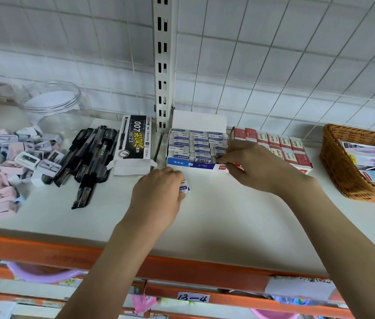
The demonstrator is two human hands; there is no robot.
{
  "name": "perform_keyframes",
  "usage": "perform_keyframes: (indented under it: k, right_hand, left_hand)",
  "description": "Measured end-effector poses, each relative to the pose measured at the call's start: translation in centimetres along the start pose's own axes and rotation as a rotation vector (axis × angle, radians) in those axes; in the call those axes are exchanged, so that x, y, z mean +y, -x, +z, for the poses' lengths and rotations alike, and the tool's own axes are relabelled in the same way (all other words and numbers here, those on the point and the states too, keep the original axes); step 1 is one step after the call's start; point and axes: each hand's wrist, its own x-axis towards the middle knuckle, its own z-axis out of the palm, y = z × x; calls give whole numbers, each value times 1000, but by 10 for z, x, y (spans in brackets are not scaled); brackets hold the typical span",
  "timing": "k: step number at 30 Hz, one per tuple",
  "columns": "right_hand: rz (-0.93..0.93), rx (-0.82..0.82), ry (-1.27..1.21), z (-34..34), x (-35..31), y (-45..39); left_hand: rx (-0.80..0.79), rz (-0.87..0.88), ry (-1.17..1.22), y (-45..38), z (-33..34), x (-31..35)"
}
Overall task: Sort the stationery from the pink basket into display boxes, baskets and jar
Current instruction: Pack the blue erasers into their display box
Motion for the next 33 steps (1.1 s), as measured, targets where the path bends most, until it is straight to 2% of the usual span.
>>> perform_keyframes:
  k: [8,19,28,33]
  right_hand:
    - [61,-39,49,-2,0,-1]
    - [-5,62,96,4,2,4]
    - [158,-216,75,-19,-10,-16]
    - [184,-316,115,-23,-11,-28]
  left_hand:
    - [37,-16,-8,-5,0,-1]
    - [40,-52,8,-7,3,1]
    - [56,-73,6,-6,2,0]
    - [64,-70,-3,-4,0,0]
